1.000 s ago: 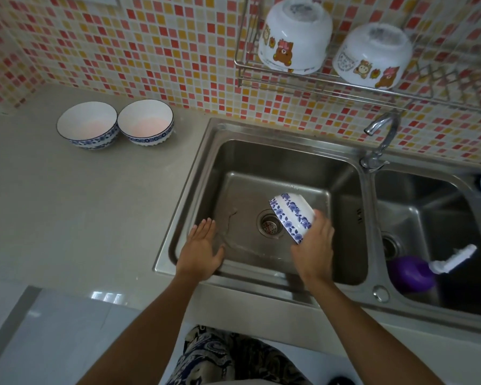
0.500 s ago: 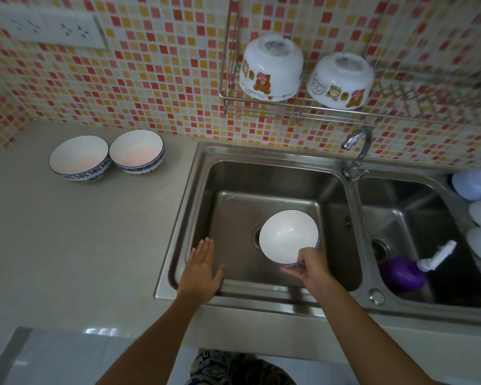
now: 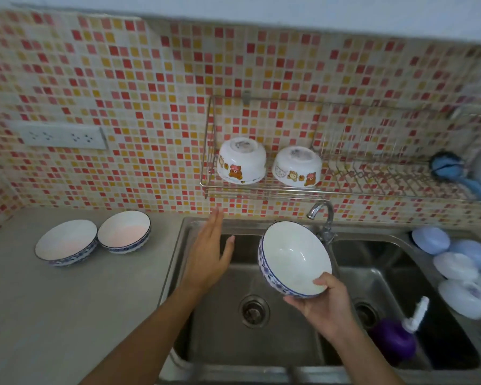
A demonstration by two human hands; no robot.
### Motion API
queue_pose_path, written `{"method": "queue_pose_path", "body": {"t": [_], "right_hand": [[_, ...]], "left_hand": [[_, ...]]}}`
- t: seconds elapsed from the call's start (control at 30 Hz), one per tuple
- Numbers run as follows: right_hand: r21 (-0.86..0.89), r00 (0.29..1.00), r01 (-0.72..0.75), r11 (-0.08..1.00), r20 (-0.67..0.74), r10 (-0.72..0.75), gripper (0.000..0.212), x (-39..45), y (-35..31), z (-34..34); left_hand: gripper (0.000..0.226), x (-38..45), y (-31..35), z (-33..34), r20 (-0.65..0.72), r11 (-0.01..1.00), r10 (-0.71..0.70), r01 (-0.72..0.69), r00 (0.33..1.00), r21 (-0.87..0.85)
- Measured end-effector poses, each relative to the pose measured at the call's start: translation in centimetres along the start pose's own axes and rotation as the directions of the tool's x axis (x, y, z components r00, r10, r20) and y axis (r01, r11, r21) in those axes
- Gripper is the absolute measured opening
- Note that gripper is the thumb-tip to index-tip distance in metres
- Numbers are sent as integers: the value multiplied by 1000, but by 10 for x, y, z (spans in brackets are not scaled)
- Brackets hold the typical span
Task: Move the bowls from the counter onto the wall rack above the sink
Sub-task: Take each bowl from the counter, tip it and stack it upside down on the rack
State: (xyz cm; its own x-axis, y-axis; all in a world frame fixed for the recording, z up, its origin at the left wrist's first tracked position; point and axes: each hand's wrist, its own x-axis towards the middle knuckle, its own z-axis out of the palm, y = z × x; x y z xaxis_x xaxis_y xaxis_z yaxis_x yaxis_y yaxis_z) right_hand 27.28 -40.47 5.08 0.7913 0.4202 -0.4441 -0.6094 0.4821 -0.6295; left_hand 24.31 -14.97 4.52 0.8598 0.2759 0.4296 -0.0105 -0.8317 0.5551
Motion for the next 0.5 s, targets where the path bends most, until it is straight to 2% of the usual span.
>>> {"method": "queue_pose_path", "body": {"t": [0.1,0.17,0.27,0.37,0.5], "right_hand": [[69,993,72,995,84,-78,44,-7,-23,17],[76,985,119,990,115,-128,38,-10,-40,30],[-25,969,203,979,146,-197,41,-12,-66,48],[-128,954,285,950,136,-268,62,-6,-90,59],[-168,917,393,904,139,-373,57,4,-118,67]], "left_hand": [[60,41,27,-13,-62,990,132,-129,989,50],[59,66,37,-16,-48,979,170,-163,984,119],[63,96,37,-13,20,957,143,-143,990,252],[81,109,27,-7,74,937,76,-96,994,336],[80,111,24,-5,115,901,36,-82,993,426]]}}
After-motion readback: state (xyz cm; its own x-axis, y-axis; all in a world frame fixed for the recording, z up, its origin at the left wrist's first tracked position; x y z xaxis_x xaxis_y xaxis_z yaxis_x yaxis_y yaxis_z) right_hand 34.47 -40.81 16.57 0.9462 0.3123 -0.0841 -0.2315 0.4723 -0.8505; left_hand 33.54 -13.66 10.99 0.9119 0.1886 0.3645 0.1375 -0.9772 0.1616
